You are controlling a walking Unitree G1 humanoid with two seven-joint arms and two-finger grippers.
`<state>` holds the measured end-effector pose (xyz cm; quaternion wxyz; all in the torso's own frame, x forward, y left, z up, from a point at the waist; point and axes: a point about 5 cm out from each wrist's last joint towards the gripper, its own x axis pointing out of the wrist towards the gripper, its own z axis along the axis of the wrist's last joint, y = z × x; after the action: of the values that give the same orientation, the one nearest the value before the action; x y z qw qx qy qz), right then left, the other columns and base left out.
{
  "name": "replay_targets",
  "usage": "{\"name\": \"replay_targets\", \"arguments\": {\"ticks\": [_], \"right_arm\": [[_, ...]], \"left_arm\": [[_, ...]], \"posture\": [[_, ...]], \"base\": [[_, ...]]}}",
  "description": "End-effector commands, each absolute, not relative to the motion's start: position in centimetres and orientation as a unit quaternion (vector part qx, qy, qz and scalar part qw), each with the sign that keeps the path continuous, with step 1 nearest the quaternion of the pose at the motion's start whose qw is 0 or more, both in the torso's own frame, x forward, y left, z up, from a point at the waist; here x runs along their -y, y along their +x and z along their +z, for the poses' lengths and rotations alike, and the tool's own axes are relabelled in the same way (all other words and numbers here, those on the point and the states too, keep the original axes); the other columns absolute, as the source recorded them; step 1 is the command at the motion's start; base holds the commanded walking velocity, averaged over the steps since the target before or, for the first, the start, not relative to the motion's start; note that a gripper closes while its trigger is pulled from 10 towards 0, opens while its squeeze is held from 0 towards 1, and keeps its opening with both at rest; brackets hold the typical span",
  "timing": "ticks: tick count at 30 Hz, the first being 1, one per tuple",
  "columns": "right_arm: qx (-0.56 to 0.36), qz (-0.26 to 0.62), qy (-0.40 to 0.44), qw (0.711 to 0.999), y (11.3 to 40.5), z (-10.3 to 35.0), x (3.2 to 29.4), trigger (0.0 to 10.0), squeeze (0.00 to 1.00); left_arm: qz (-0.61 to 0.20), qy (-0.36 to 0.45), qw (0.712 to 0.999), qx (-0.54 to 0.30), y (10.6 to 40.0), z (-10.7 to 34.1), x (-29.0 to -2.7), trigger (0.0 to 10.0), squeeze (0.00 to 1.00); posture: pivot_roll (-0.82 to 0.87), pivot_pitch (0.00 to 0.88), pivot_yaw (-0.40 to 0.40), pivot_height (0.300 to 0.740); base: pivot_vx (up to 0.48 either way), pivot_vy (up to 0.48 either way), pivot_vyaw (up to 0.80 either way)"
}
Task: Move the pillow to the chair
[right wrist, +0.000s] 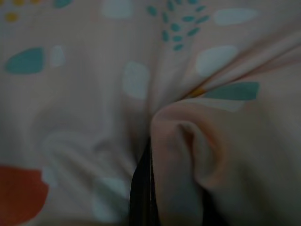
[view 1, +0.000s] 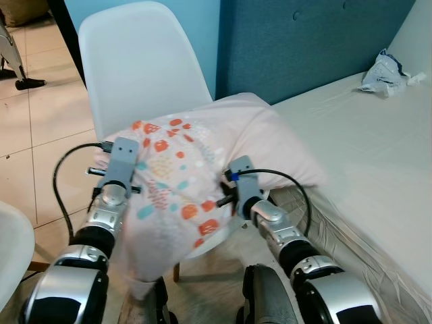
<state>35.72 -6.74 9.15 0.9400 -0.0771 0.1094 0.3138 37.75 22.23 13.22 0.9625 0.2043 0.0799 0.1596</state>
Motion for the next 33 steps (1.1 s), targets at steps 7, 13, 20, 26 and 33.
{"name": "replay_targets", "arguments": {"ticks": [7,13,20,26,33], "right_arm": [[-0.112,0.348,-0.093,0.926,34.6,8.1,4.9,10.0,0.00],[-0.113,0.293,-0.089,0.945,35.4,8.3,6.8,10.0,1.00],[-0.102,0.272,-0.065,0.955,35.8,8.8,7.7,10.0,1.00],[-0.089,0.264,-0.024,0.960,35.8,9.0,7.7,10.0,1.00],[-0.092,0.300,-0.001,0.949,34.6,8.1,6.6,10.0,1.00]], "left_arm": [[0.186,0.190,0.961,-0.078,36.8,12.4,-24.2,10.0,0.00],[0.139,0.120,0.980,-0.083,37.0,11.8,-22.4,10.0,0.55],[0.139,0.113,0.980,-0.084,36.7,11.4,-22.3,10.0,1.00],[0.153,0.124,0.977,-0.077,37.0,12.2,-23.2,10.0,1.00],[0.178,0.165,0.968,-0.060,37.0,13.6,-25.3,10.0,1.00]], "posture": [[0.02,0.262,-0.039,0.603],[0.03,0.257,-0.043,0.603],[0.02,0.254,-0.035,0.603],[0.02,0.252,-0.033,0.603],[0.03,0.240,-0.033,0.603]], "base": [[0.000,0.000,0.00],[0.000,0.000,0.00],[0.000,0.000,0.00],[0.000,0.000,0.00],[0.000,0.000,0.00]]}}
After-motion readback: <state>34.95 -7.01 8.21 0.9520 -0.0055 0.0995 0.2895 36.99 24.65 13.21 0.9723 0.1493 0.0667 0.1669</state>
